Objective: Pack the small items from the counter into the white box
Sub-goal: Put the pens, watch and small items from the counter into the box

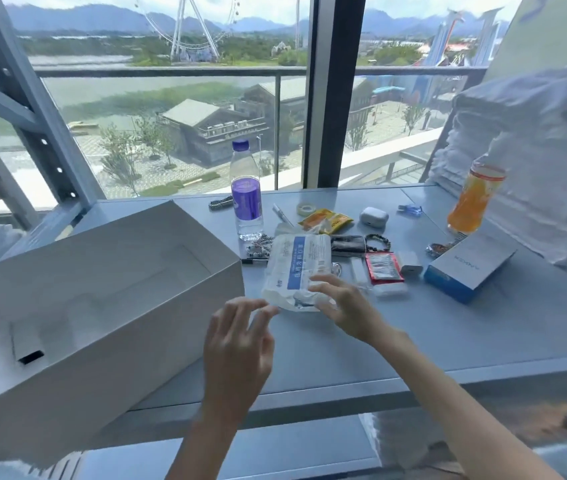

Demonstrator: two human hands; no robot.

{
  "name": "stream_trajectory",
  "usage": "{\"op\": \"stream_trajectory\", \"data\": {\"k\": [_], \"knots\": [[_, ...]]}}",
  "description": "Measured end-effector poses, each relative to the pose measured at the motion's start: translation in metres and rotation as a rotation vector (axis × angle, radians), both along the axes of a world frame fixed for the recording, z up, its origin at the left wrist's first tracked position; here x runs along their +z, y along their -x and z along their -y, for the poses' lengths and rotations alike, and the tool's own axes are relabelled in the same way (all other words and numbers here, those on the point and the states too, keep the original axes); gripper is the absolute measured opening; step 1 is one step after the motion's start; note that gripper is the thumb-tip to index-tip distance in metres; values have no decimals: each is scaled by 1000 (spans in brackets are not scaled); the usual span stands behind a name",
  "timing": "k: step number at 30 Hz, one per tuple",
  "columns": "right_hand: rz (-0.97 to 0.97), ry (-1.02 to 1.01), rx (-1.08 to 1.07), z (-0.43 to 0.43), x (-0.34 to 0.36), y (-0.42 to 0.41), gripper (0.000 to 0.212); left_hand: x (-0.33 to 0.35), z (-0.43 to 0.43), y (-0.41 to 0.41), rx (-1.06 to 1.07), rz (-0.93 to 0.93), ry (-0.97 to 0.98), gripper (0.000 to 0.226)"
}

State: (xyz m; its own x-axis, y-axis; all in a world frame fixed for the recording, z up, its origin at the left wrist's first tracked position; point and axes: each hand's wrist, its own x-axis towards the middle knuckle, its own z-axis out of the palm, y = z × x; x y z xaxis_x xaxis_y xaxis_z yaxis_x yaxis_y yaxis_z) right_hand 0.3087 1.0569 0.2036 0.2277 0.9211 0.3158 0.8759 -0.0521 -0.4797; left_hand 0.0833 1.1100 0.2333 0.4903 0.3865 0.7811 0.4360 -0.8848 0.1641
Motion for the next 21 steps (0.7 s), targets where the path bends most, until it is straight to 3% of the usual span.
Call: {"op": "stream_trajectory", "data": {"k": [3,6,13,21], "knots": [[54,135,39,-10,-13,-5,32,-26,0,-39,-46,-180,294,51],[156,132,44,-7,-14,-13,32,-39,-8,-63,-32,-284,468,58],[245,-38,0,54,-16,-36,34,-56,-15,-93,-124,-390,489,47],[223,60,-80,55,28,-70,16,-55,6,-112,-273,-388,428,45]]}}
